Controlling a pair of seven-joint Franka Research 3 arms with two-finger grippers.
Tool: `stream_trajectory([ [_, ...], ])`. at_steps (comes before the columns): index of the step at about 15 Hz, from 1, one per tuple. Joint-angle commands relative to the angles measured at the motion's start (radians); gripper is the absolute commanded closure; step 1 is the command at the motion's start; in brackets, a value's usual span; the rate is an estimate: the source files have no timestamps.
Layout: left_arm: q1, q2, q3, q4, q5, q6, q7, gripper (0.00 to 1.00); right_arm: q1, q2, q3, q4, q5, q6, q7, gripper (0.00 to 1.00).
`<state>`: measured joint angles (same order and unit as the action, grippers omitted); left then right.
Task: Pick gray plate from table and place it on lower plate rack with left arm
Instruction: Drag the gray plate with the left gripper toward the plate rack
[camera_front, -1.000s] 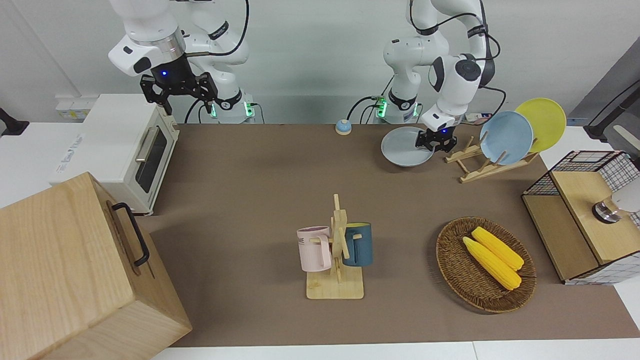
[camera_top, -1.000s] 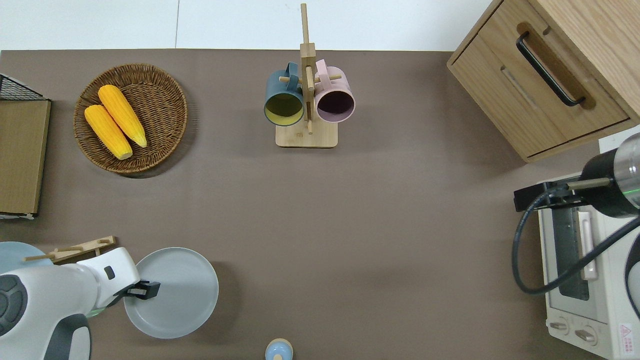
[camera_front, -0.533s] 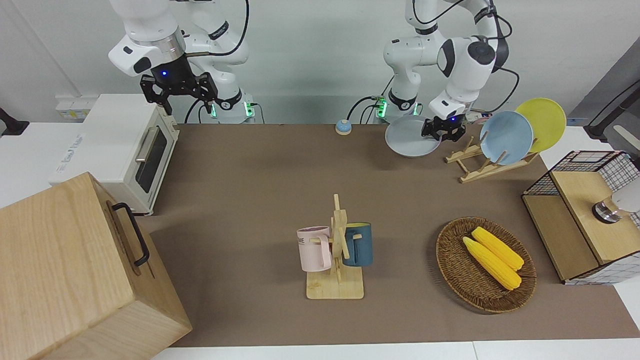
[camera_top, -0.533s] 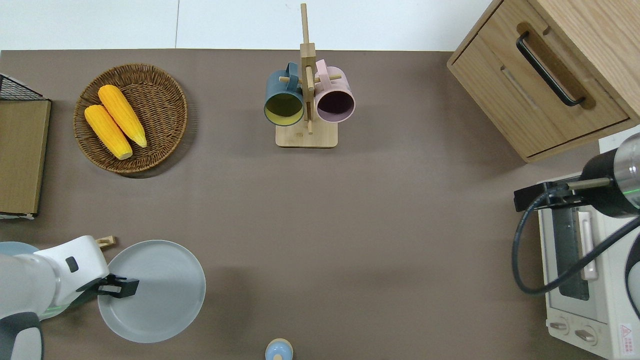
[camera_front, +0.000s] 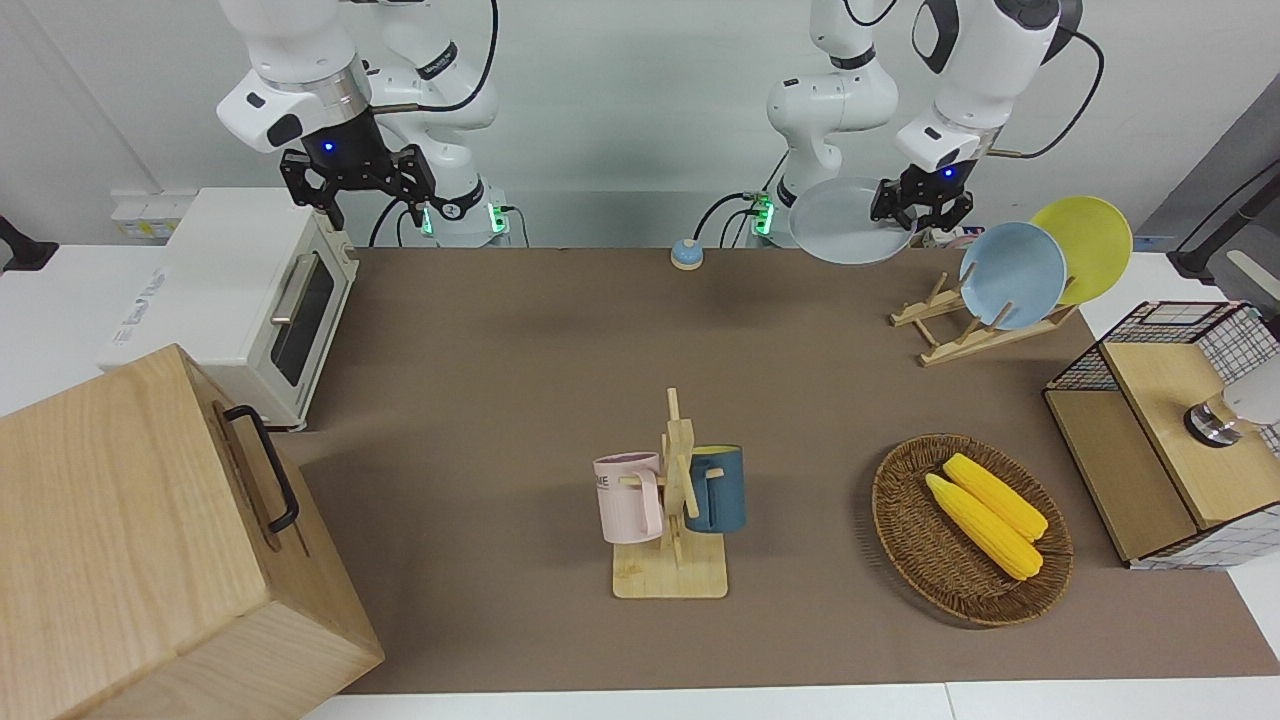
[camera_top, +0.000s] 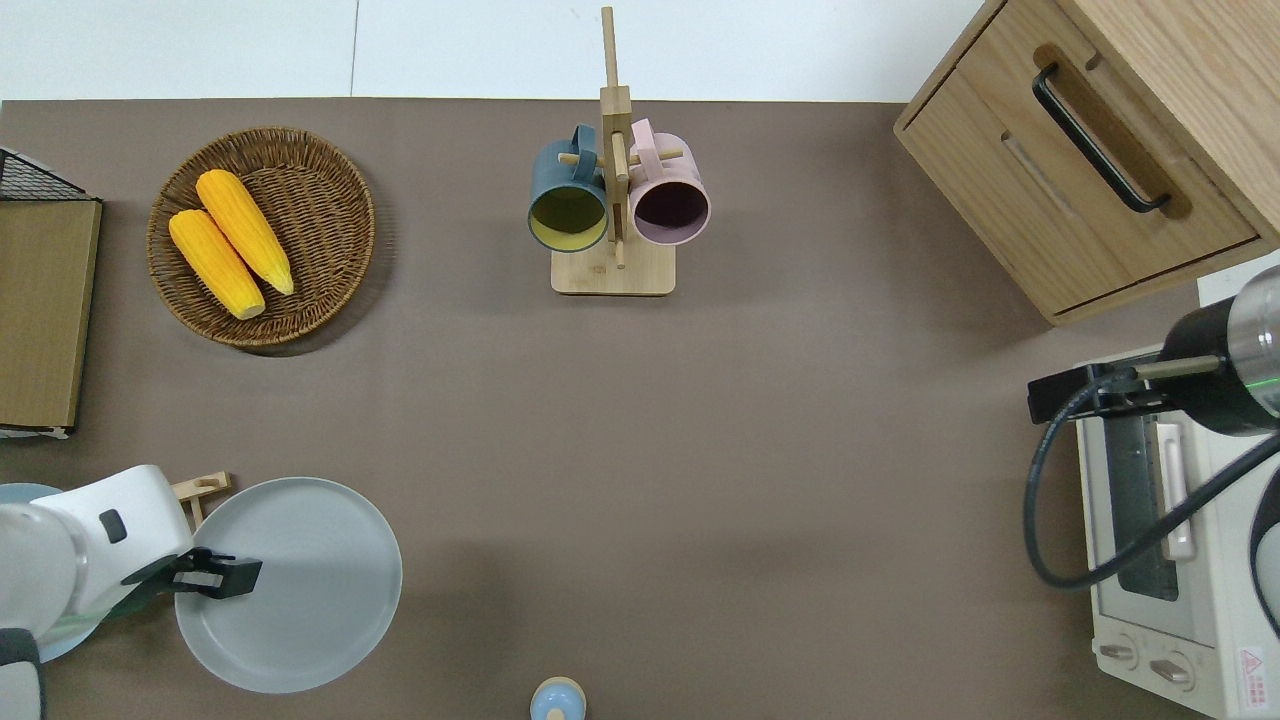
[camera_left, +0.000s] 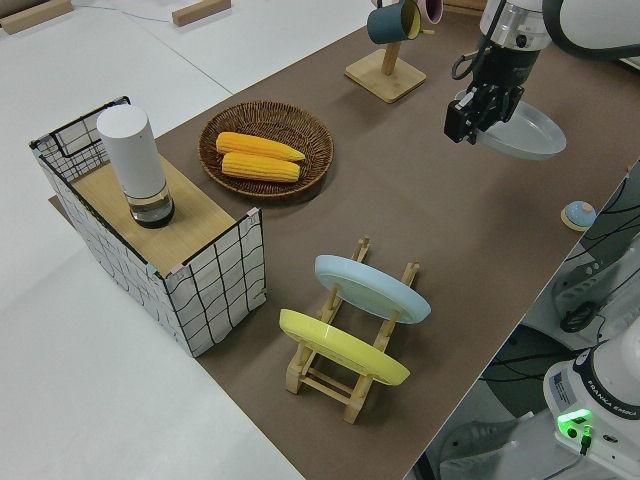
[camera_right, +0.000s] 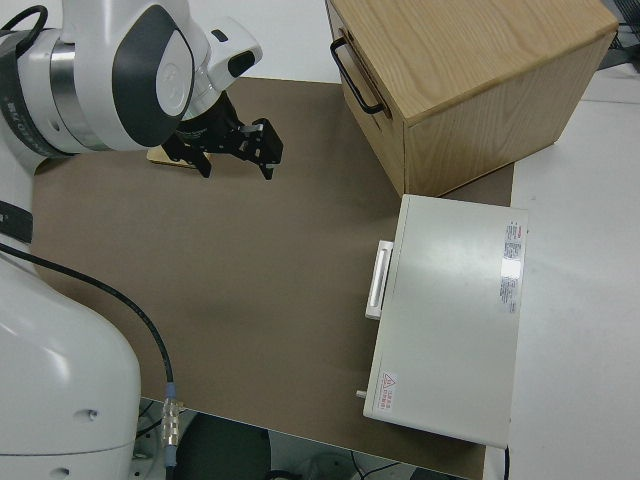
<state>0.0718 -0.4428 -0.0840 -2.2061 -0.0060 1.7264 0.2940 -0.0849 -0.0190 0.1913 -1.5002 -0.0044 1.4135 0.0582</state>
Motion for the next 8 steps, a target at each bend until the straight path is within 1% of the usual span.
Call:
stream_trajectory([
  [1,0.005,0.012,-0.002,0.068,0.084,-0.053,-0.013,1.00,-0.007,-0.002,0.007,0.006,0.007,-0.014,0.000,0.013],
  [4,0.003,0.012,-0.003,0.085,0.159,-0.056,-0.047,1.00,-0.007,-0.002,0.007,0.006,0.007,-0.014,0.000,0.013],
  [8,-0.003,0.013,-0.016,0.085,0.316,-0.056,-0.116,1.00,-0.007,-0.002,0.007,0.006,0.007,-0.014,0.000,0.011],
])
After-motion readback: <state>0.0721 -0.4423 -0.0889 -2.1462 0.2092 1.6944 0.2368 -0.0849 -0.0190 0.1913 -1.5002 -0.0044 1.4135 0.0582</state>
